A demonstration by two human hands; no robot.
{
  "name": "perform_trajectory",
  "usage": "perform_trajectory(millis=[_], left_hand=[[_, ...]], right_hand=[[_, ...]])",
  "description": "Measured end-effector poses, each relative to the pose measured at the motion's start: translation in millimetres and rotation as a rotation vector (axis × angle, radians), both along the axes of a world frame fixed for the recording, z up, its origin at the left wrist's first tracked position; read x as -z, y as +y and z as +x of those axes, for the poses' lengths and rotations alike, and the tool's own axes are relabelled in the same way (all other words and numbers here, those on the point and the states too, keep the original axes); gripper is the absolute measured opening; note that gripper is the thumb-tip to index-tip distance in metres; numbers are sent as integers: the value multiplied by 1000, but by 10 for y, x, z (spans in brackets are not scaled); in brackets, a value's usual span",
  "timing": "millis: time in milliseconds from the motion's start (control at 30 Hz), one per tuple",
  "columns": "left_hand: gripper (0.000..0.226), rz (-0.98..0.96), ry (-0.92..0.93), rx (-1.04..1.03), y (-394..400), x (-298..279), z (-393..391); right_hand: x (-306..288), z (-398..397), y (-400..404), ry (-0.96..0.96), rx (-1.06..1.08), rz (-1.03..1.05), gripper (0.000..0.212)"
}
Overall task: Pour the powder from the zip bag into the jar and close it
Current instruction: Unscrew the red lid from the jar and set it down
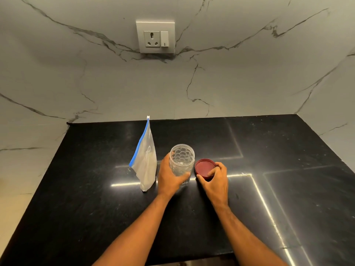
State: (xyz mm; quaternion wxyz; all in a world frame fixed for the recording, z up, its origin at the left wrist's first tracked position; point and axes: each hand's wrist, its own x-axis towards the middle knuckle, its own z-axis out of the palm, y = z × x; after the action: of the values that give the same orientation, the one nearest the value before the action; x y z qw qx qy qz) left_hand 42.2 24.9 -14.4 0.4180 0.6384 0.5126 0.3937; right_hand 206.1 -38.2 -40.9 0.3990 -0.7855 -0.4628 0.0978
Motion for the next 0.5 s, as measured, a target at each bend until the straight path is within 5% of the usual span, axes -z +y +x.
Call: perform_trajectory(millis=[333, 500], left_hand=[[95, -53, -2, 39, -8, -22, -7], [130, -114, -17, 79, -81, -74, -77]], right_hand=[[62, 34, 6, -16, -15, -62, 44], [-68, 34, 12, -8, -17, 2, 40]])
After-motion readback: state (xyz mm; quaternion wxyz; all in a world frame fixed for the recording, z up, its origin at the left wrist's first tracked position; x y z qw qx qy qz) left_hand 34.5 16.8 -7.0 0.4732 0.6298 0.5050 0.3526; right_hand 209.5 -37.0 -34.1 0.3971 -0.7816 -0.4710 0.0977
